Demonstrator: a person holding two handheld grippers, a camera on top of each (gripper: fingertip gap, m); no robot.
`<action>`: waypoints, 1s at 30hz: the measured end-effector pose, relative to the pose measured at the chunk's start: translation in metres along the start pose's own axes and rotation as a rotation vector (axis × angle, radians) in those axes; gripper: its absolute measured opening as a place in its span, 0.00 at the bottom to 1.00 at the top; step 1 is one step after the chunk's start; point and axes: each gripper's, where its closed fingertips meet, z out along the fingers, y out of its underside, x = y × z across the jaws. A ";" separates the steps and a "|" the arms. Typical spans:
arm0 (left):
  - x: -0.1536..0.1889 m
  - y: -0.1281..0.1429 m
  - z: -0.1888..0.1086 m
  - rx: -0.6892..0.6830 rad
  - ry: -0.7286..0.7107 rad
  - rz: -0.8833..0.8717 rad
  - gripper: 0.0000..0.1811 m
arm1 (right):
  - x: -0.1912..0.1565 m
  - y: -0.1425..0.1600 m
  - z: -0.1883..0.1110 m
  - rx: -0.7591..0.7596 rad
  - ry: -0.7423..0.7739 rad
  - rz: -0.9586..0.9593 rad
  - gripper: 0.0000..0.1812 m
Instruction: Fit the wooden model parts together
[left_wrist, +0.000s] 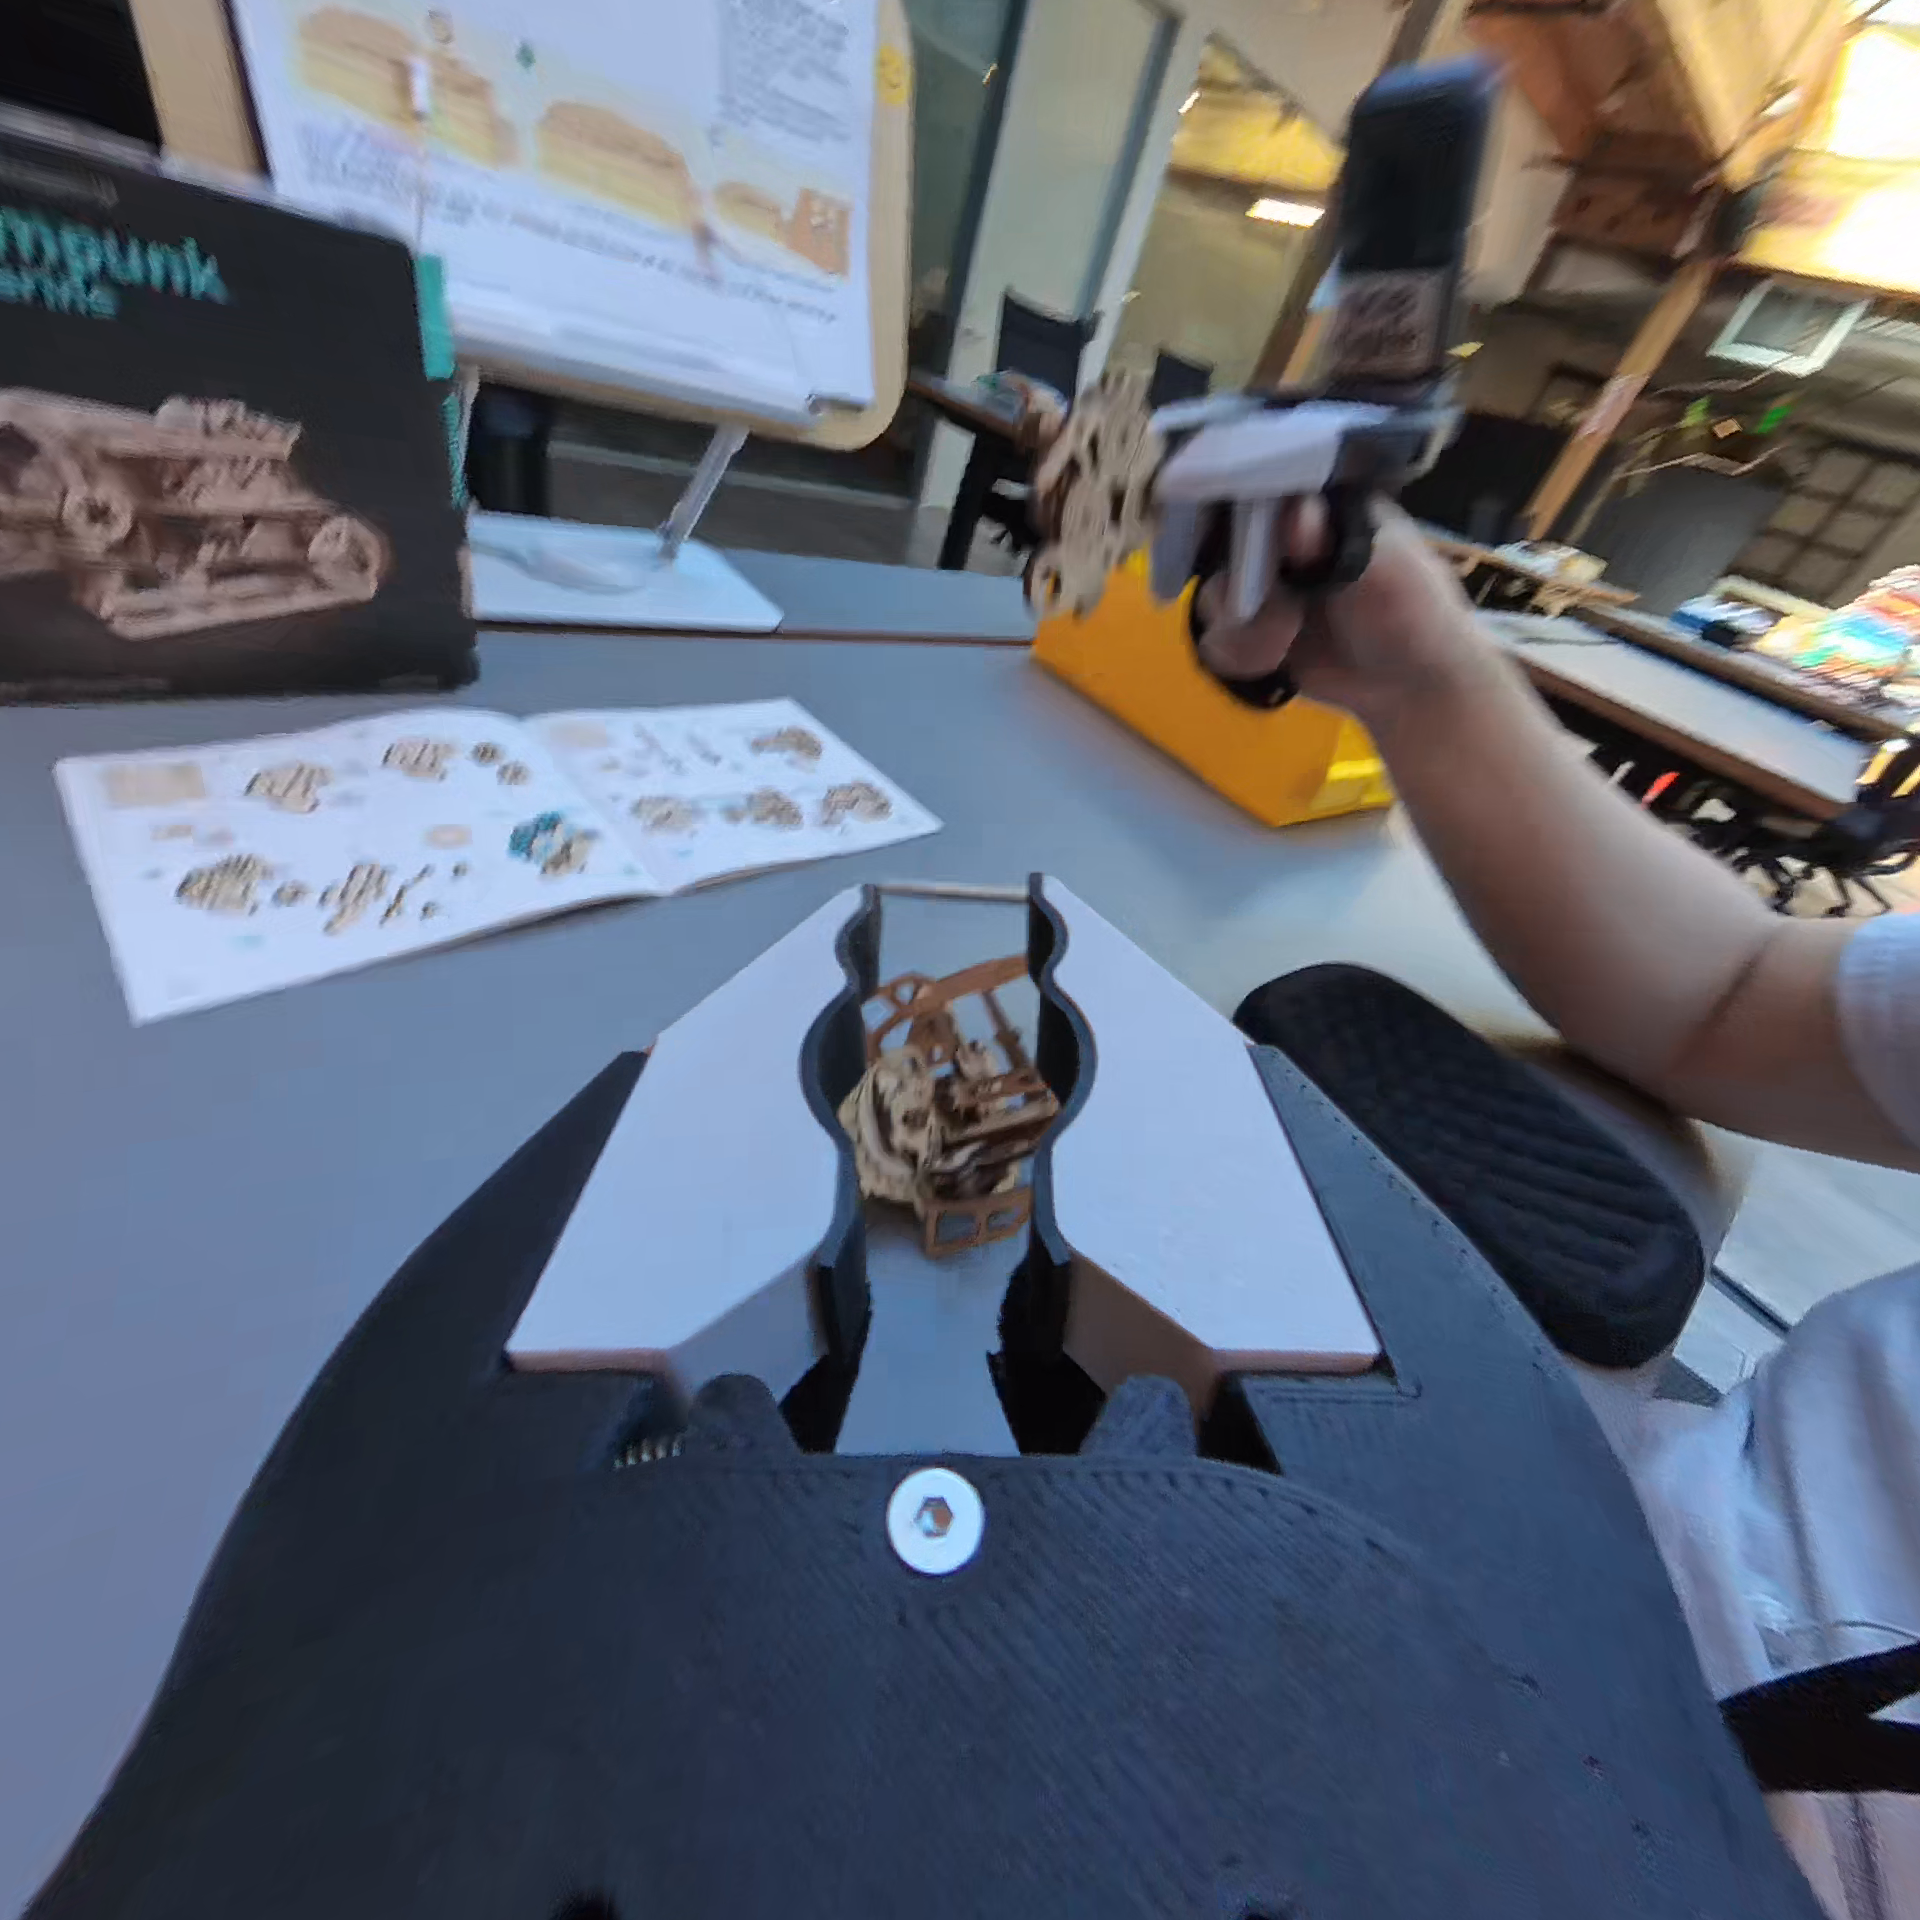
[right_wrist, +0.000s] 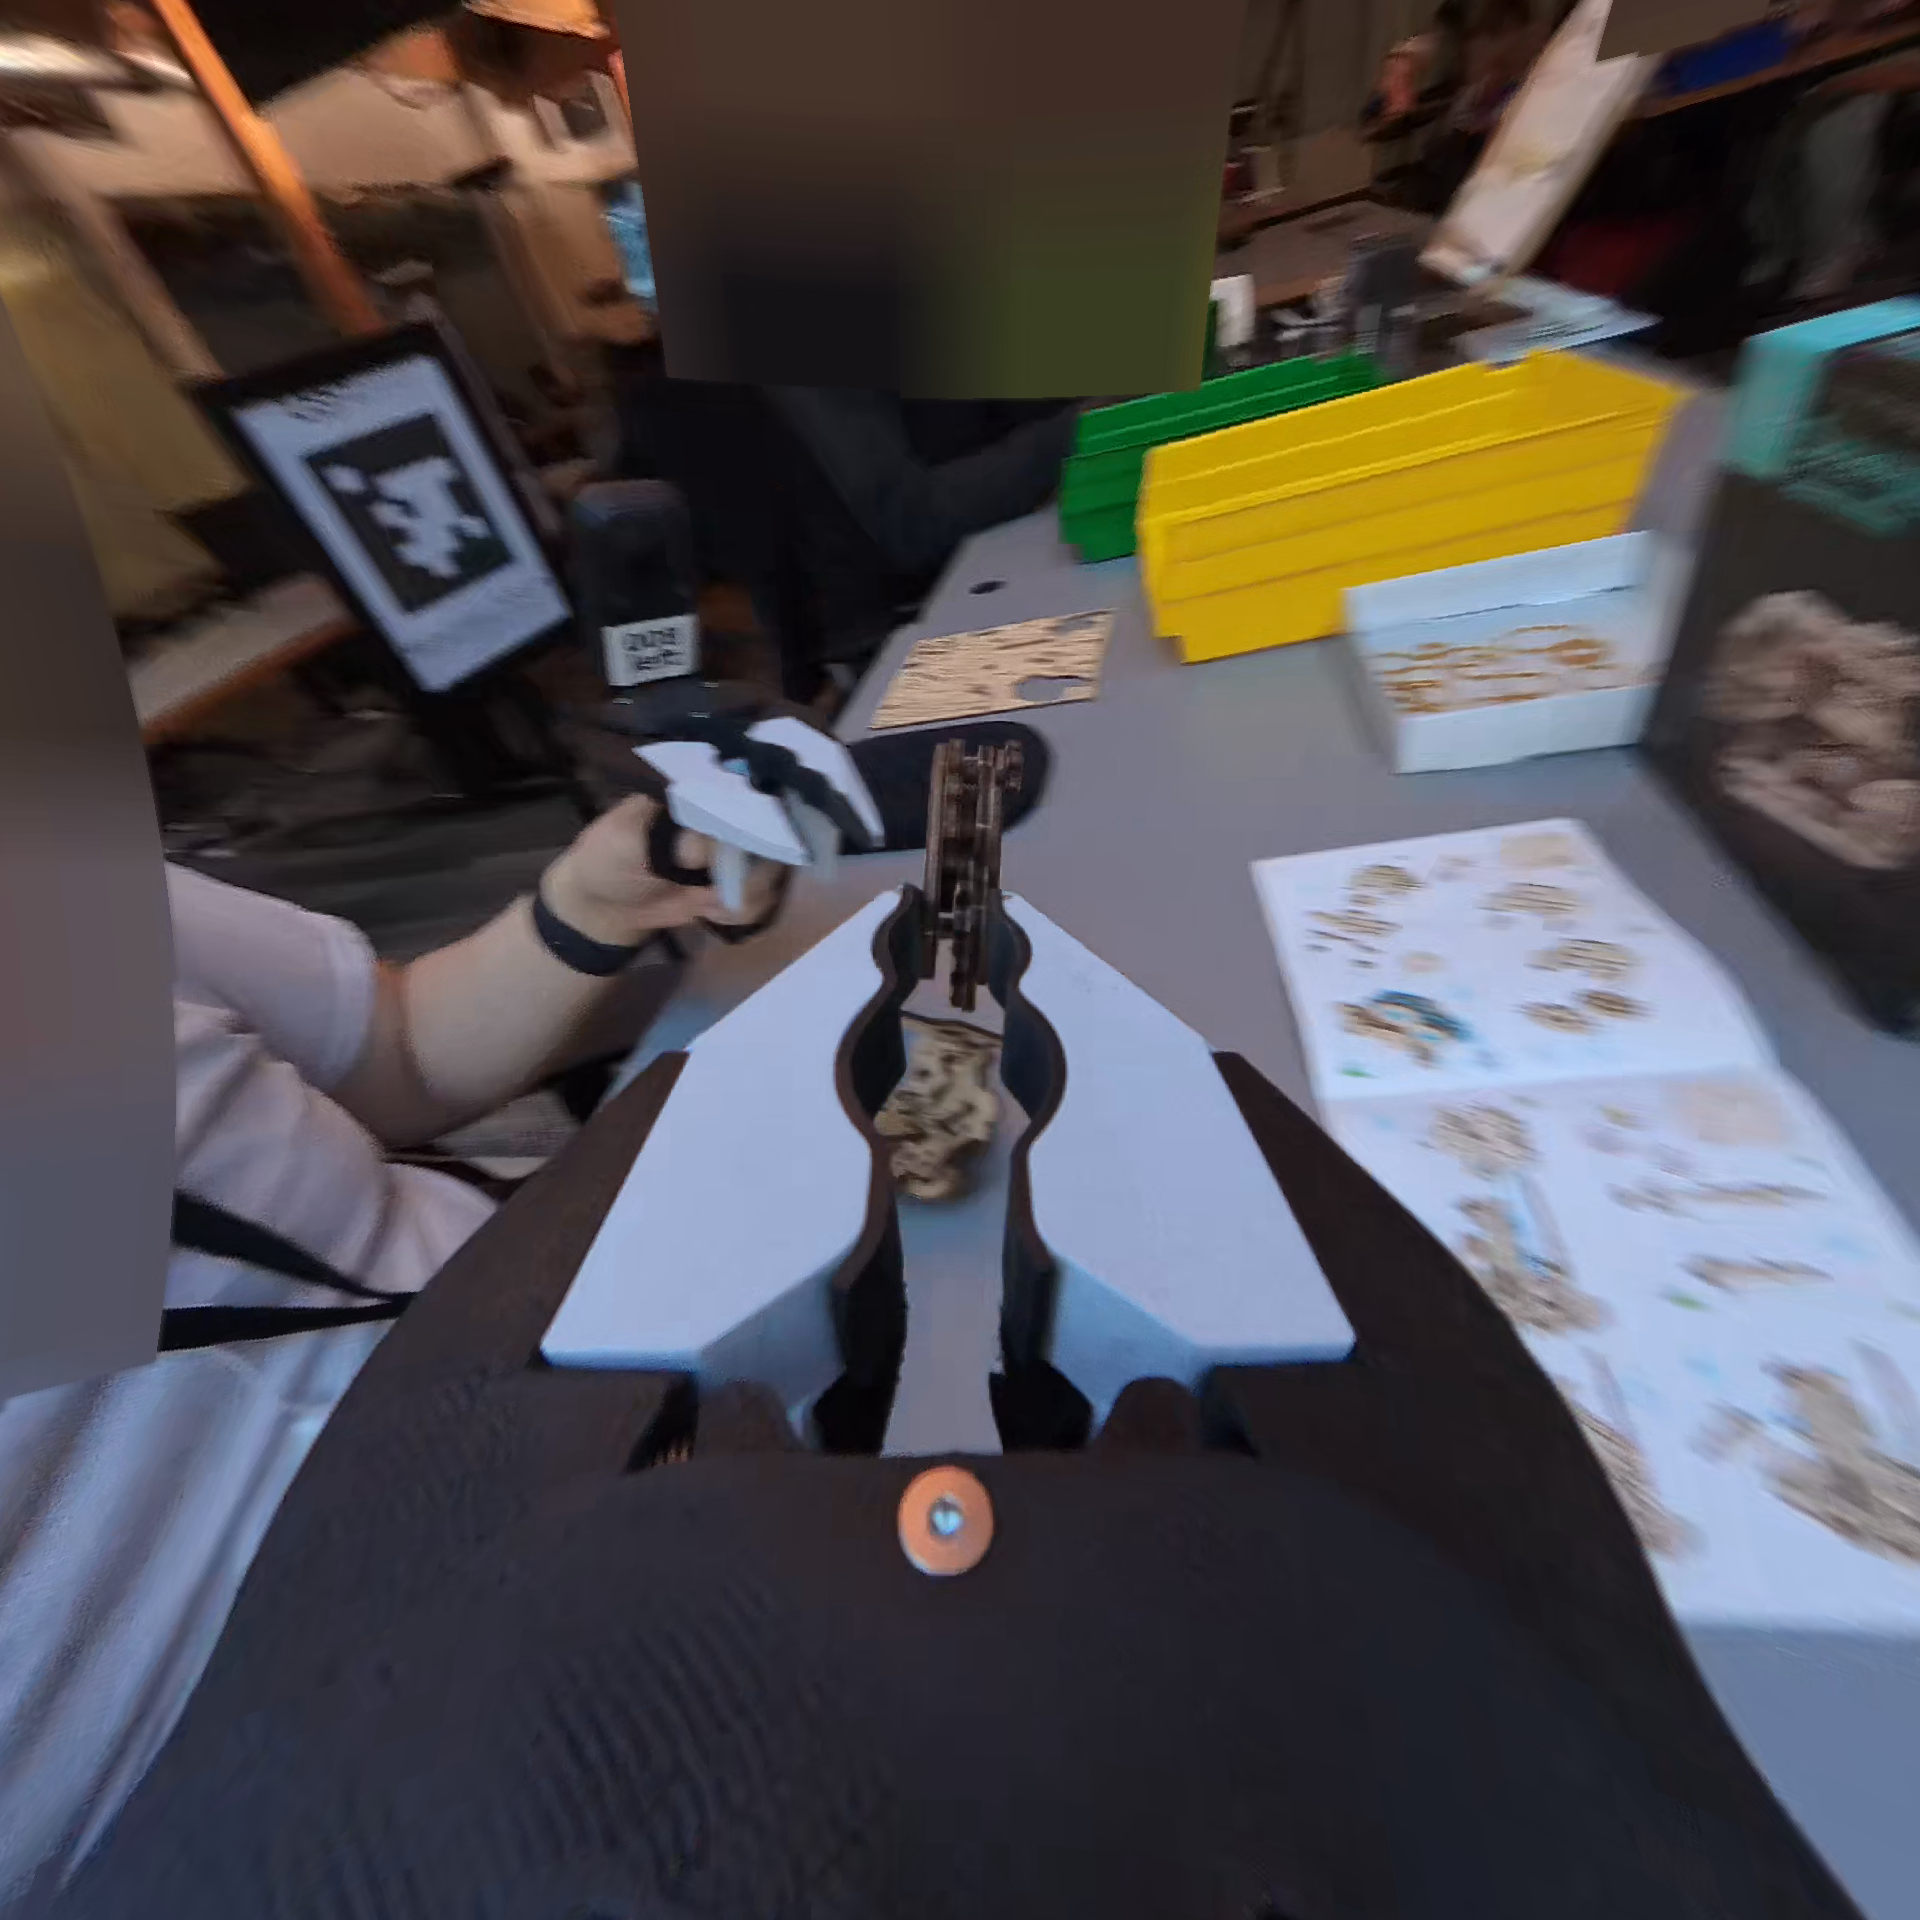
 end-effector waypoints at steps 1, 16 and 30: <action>-0.004 0.009 -0.001 -0.049 -0.033 -0.019 0.22 | 0.016 -0.006 -0.018 -0.009 0.122 -0.048 0.05; 0.007 0.090 0.028 -0.343 -0.277 -0.007 0.53 | 0.051 0.014 -0.056 -0.163 0.348 -0.128 0.06; 0.001 0.107 0.025 -0.381 -0.420 -0.004 0.64 | 0.045 0.011 -0.053 -0.162 0.341 -0.145 0.06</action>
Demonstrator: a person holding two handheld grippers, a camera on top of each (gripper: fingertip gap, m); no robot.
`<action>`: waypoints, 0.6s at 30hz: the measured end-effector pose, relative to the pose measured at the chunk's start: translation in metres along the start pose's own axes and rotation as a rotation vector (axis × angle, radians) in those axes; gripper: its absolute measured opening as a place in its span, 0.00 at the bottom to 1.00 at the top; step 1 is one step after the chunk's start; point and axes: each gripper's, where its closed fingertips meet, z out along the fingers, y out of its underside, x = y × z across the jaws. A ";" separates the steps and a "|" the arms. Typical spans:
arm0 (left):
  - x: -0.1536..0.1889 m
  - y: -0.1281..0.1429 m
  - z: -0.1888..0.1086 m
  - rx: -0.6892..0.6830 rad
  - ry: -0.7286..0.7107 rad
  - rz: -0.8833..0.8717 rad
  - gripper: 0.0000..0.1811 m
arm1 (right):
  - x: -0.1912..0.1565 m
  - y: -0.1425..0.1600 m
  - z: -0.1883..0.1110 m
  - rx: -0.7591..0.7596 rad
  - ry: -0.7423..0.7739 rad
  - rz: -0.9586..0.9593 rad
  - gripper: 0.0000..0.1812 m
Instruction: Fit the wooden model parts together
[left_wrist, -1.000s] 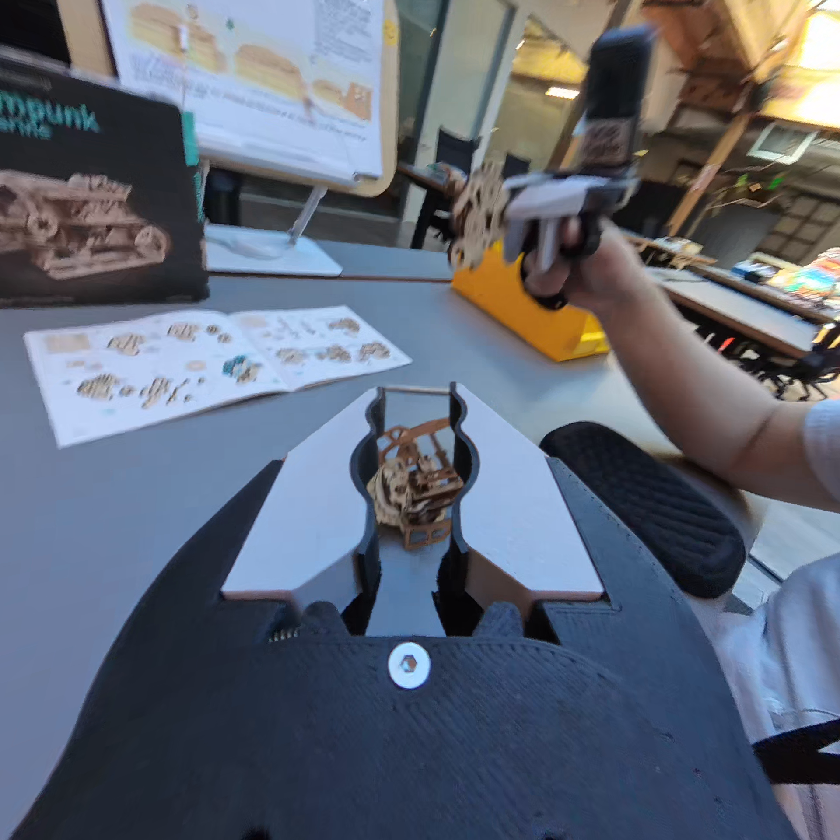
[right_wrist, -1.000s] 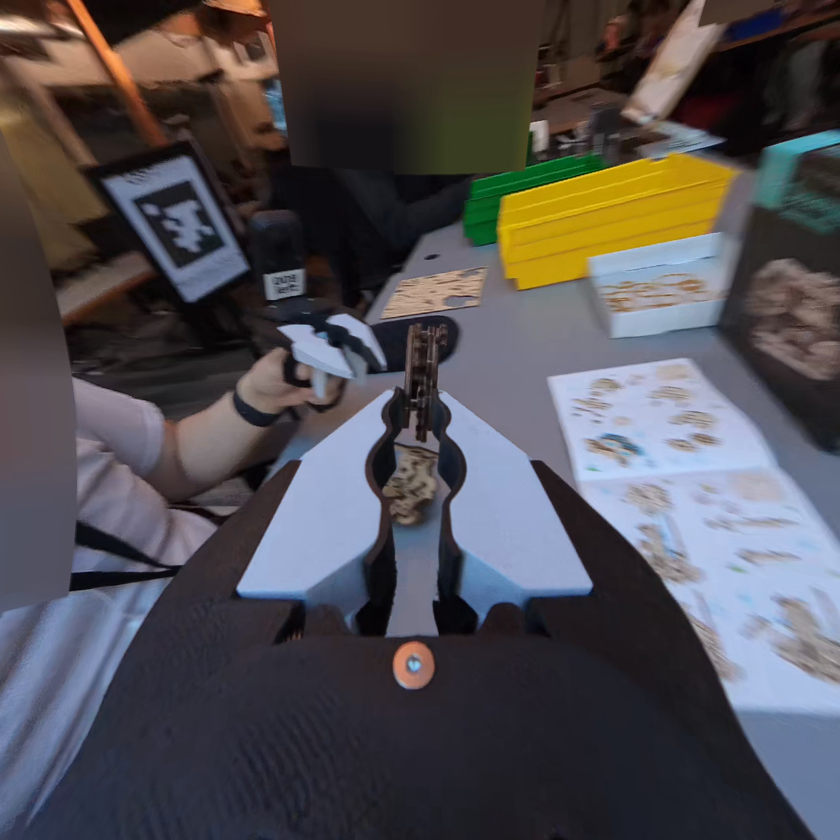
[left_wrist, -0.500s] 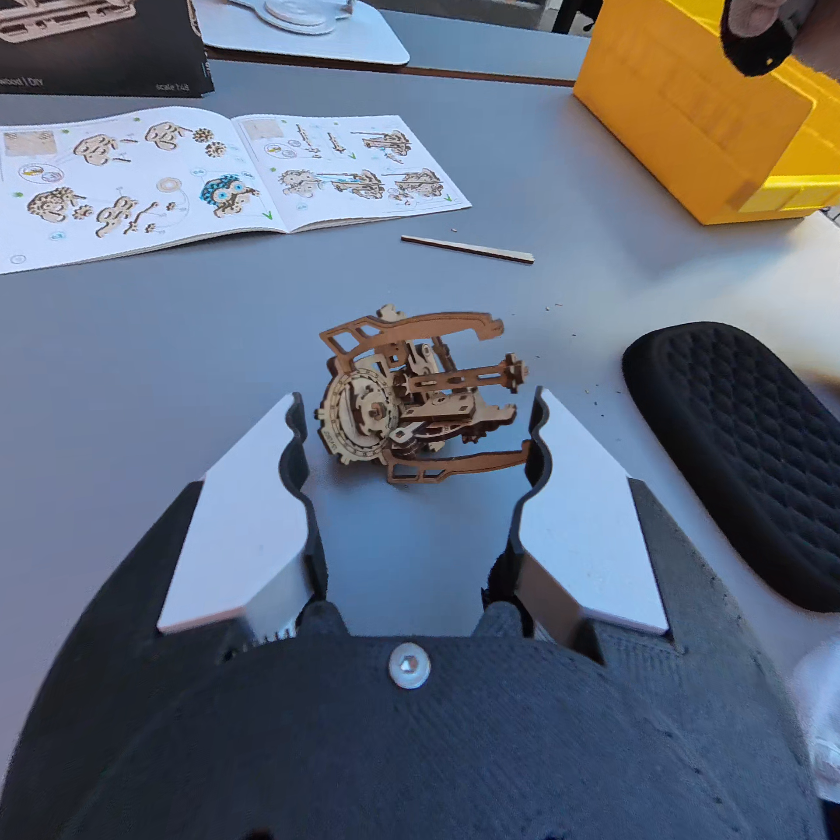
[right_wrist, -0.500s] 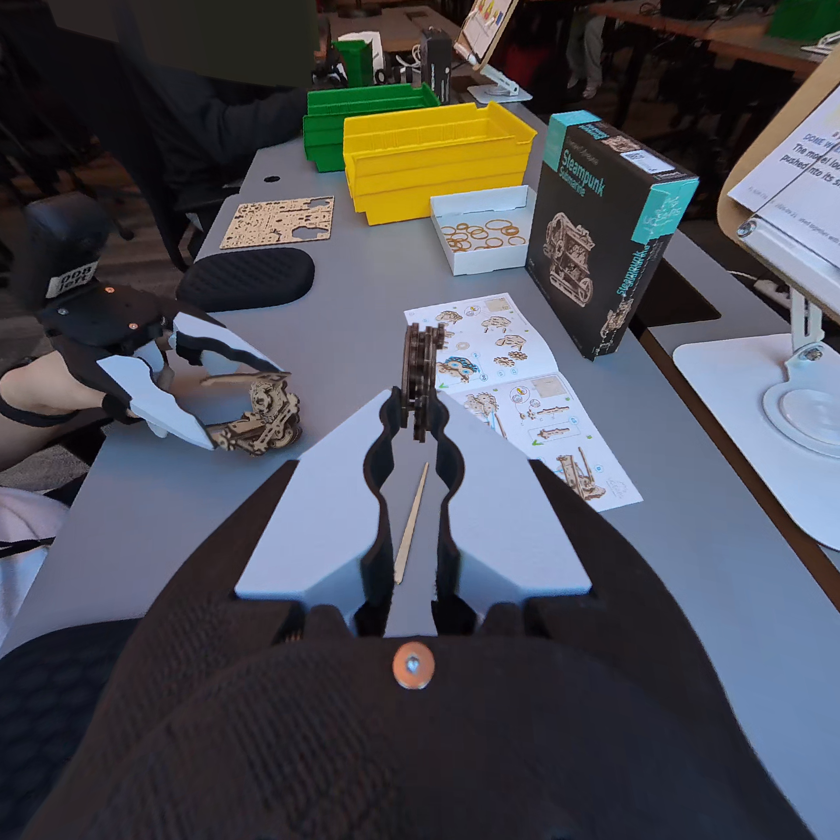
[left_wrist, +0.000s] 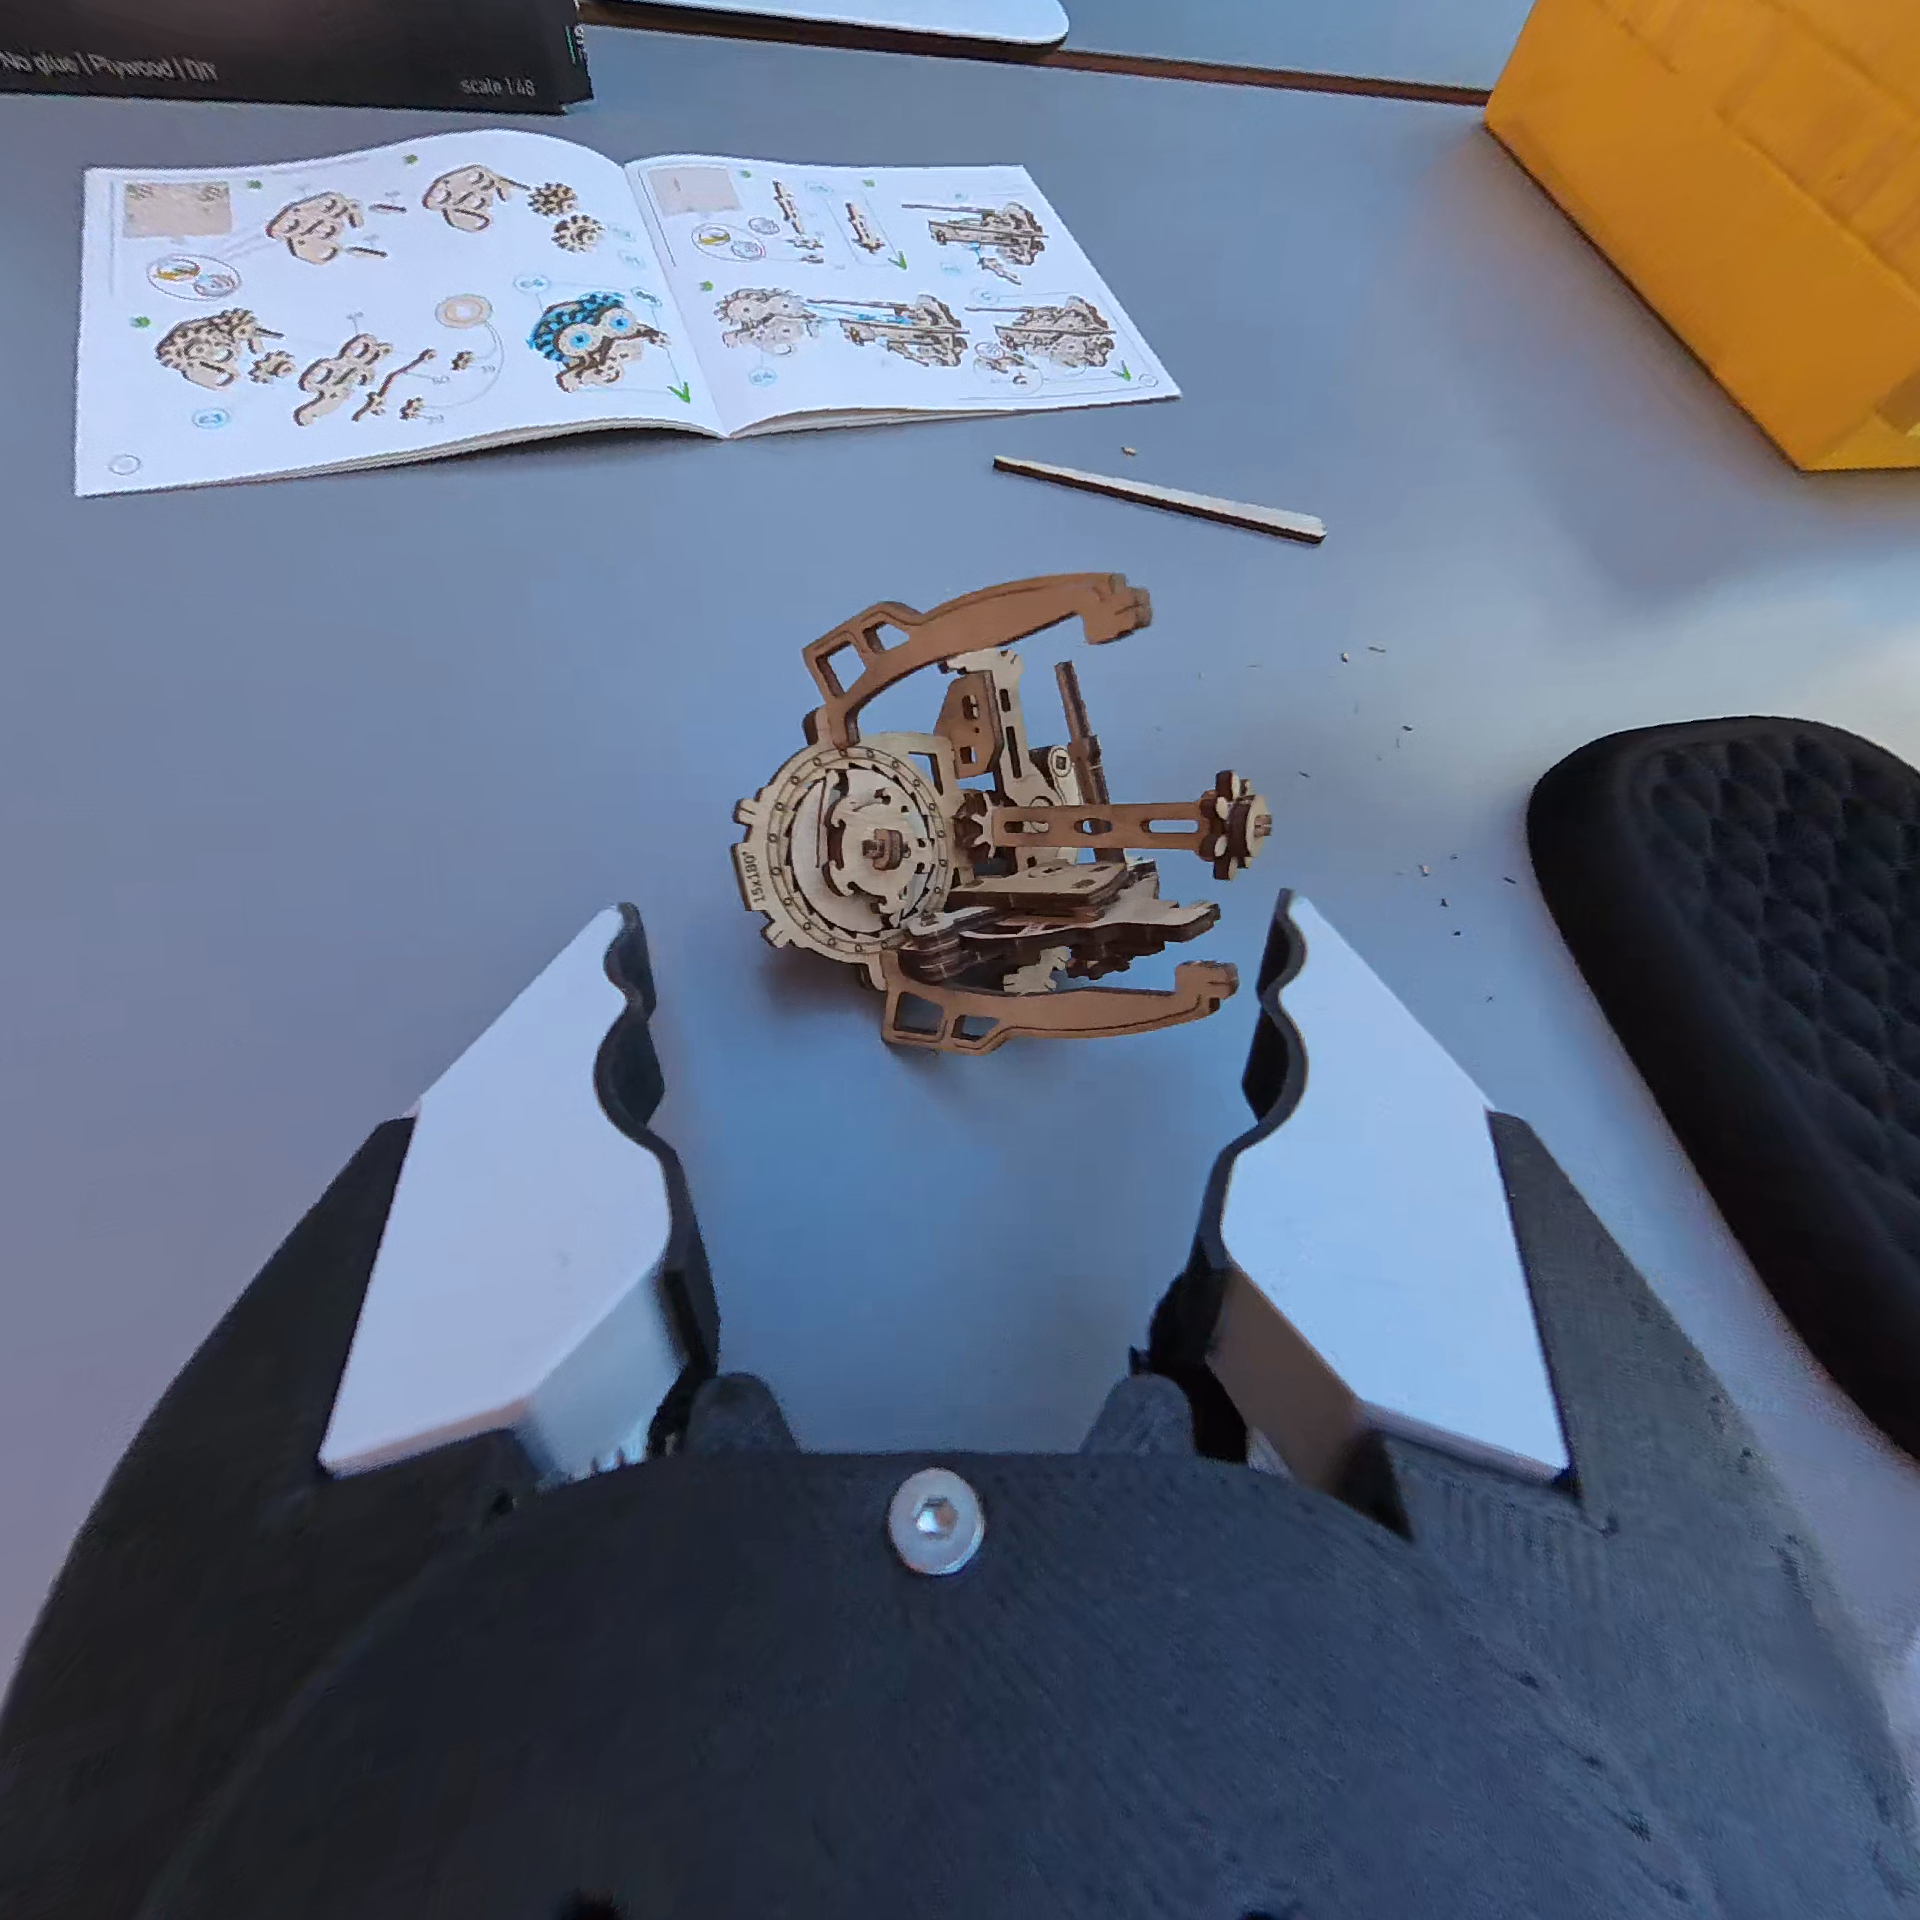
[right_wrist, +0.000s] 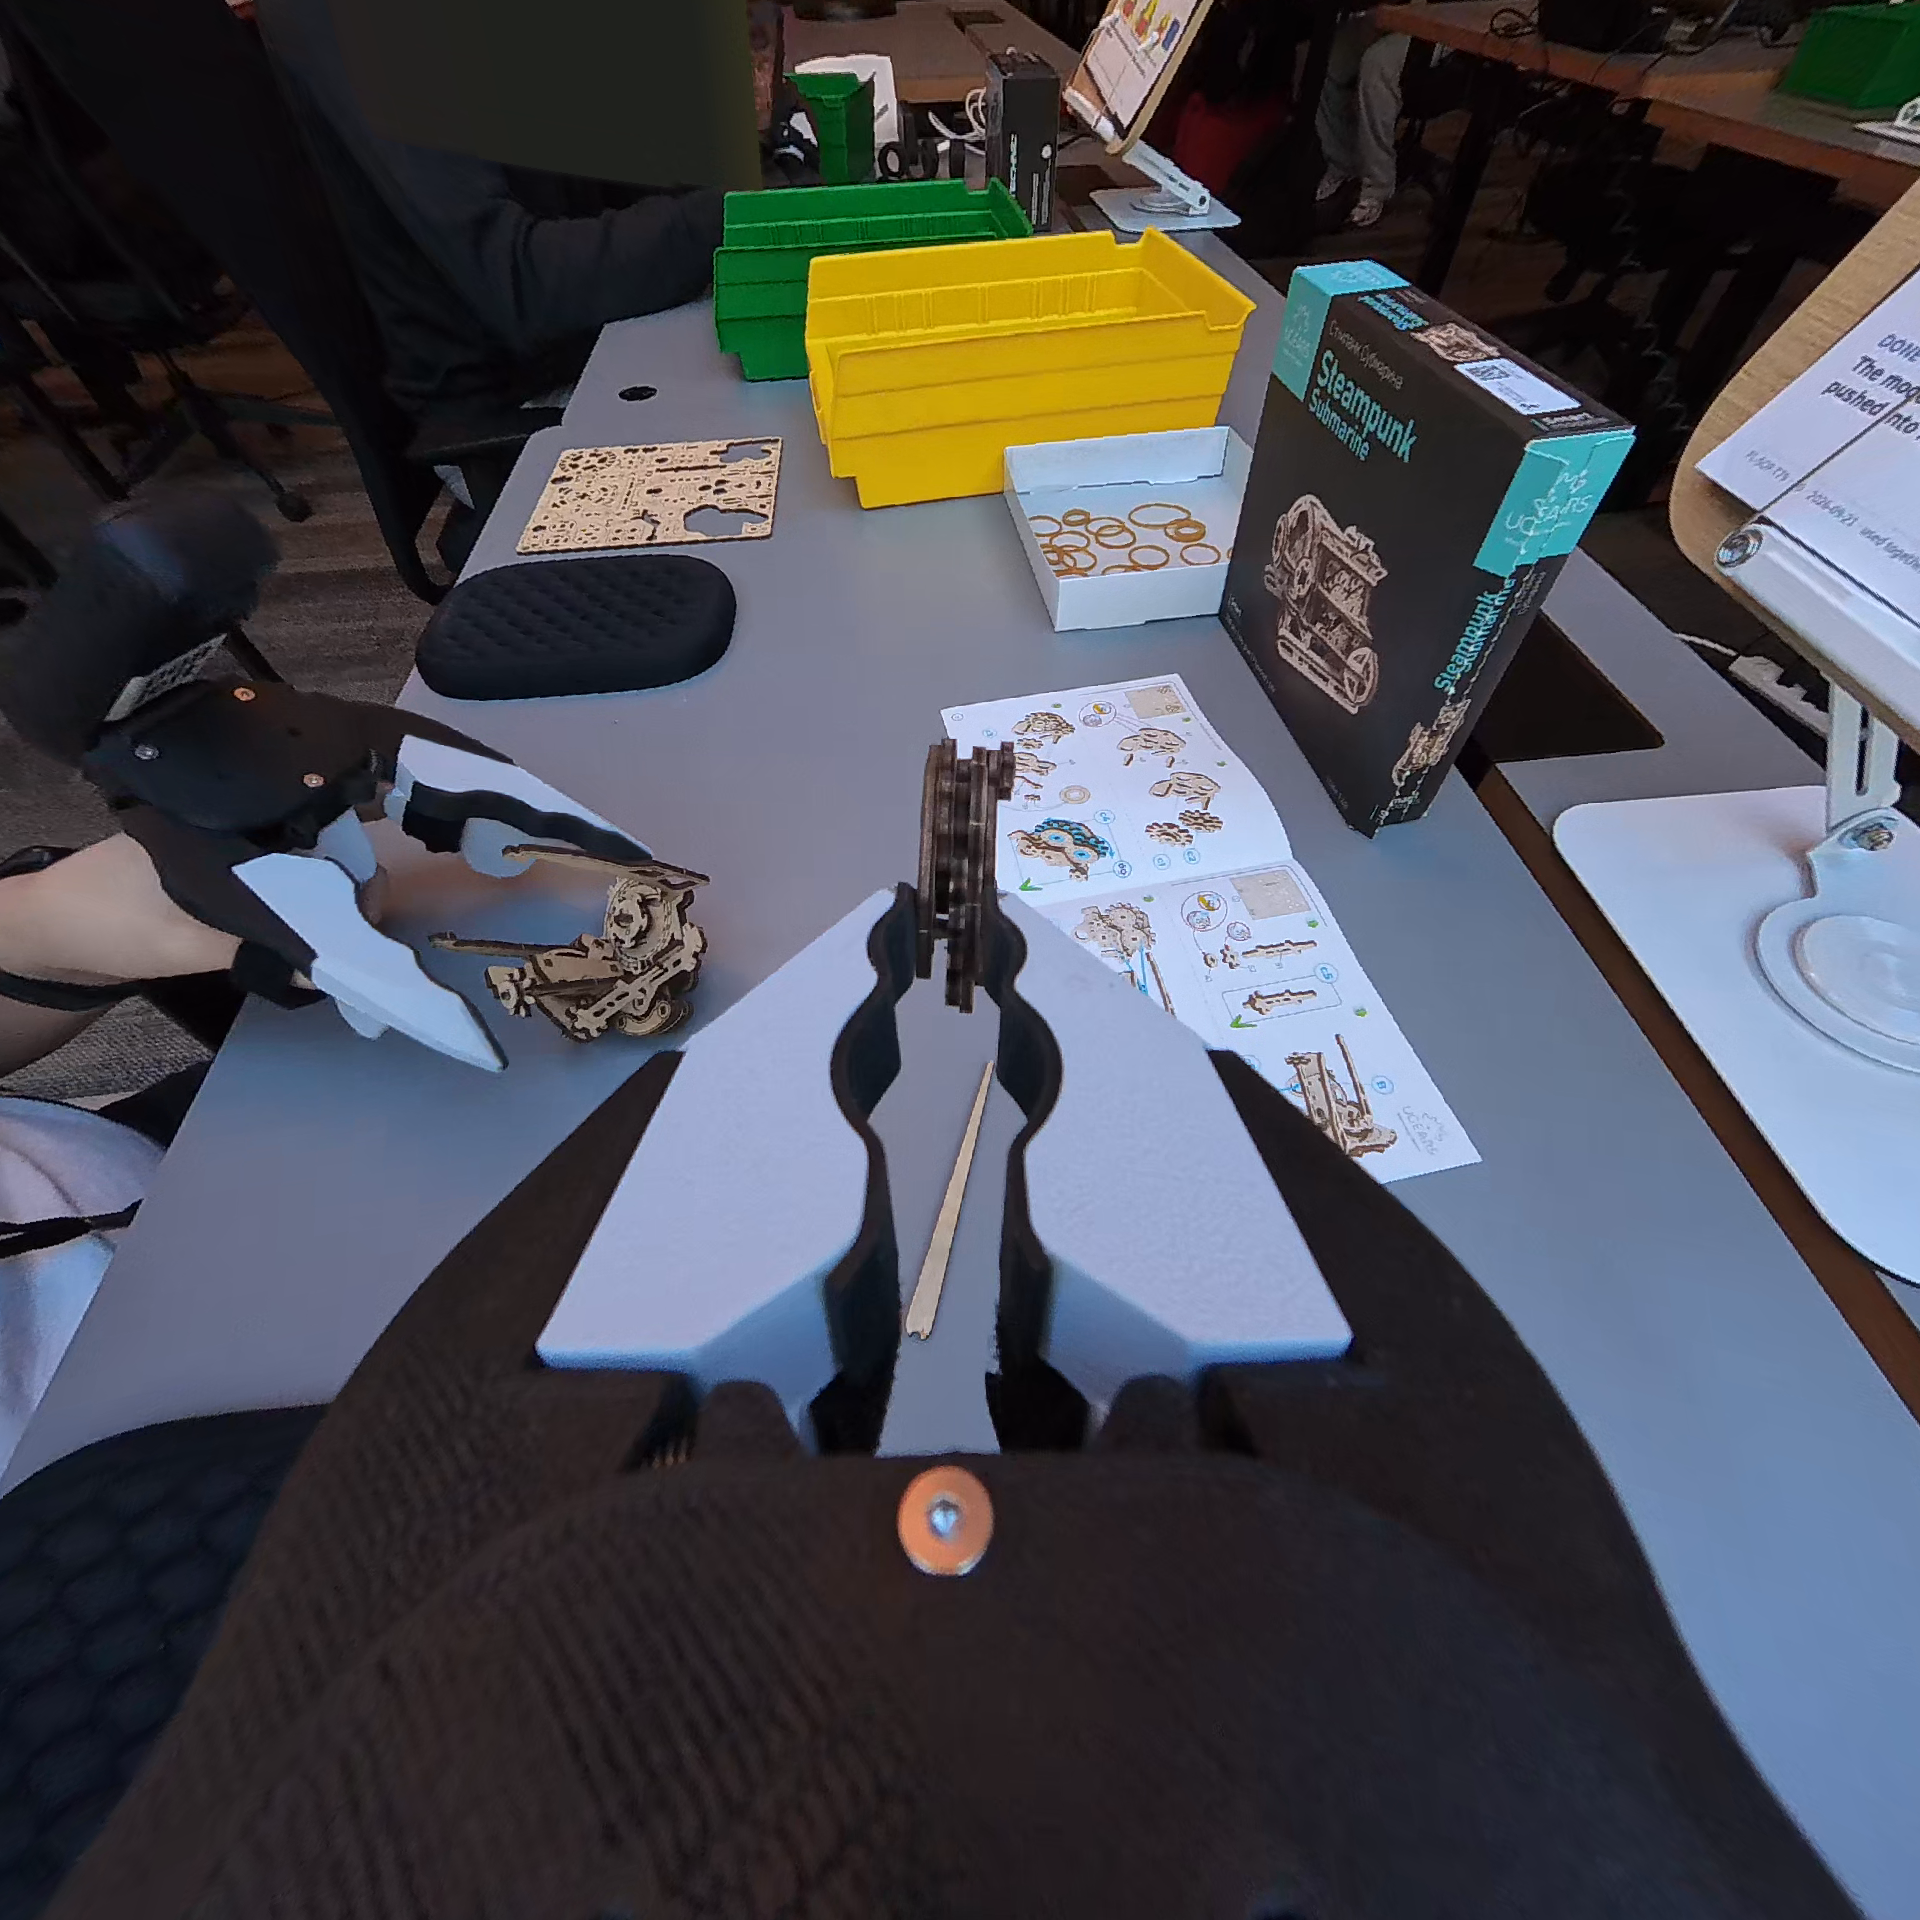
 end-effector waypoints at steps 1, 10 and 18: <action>-0.003 0.000 -0.002 0.004 -0.005 0.008 0.62 | 0.000 0.000 -0.001 0.000 0.000 -0.002 0.06; -0.052 0.018 -0.024 -0.060 -0.098 0.057 0.52 | -0.002 0.001 0.002 -0.004 -0.015 -0.003 0.06; -0.069 0.018 -0.028 -0.083 -0.011 0.019 0.43 | 0.001 0.007 0.003 -0.037 0.001 -0.012 0.06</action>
